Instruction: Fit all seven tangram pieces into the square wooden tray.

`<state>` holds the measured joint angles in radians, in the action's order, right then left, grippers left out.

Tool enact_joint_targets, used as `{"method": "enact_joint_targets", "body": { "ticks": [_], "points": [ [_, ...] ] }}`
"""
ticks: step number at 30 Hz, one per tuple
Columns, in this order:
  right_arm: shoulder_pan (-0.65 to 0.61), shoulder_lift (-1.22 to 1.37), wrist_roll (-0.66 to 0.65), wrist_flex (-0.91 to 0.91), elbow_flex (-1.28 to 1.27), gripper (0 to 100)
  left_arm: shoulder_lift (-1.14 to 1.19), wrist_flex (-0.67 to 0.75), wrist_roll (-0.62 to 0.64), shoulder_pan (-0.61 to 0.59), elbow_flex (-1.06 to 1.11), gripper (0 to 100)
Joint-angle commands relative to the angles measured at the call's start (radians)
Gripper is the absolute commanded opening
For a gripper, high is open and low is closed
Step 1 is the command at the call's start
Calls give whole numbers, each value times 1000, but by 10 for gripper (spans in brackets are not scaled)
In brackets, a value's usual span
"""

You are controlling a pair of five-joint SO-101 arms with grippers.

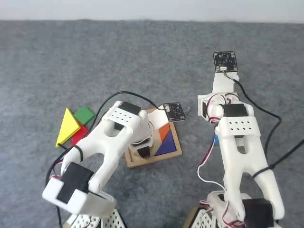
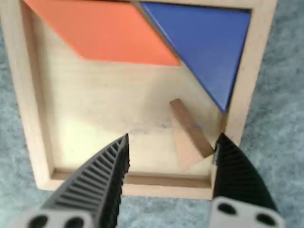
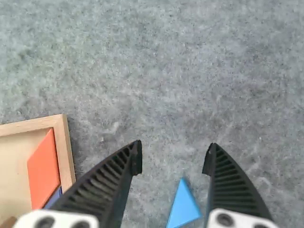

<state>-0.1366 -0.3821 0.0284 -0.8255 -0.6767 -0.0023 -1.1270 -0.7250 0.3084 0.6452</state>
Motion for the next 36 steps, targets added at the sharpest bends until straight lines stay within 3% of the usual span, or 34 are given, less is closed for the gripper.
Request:
{"method": "enact_joint_targets", "body": {
  "ticks": [1, 13, 20, 25, 29, 34, 36],
  "points": [
    [-13, -54, 6, 22, 11, 230, -11, -15, -8, -38, -61, 290],
    [-13, -54, 6, 22, 11, 230, -11, 32, 2, -95, -97, 290],
    [-13, -54, 6, 22, 11, 230, -104, 163, 150, -176, -56, 290],
    [-15, -54, 6, 22, 11, 228, -258, 210, 172, -183, 54, 290],
    [-42, -54, -11, 21, 9, 214, -489, 262, 339, -226, 154, 290],
    [-194, -54, -158, 24, -28, 13, -798, 519, 703, -511, 326, 290],
    [-266, -51, -209, 22, -41, 18, -881, 575, 829, -608, 383, 290]
  ]
}}
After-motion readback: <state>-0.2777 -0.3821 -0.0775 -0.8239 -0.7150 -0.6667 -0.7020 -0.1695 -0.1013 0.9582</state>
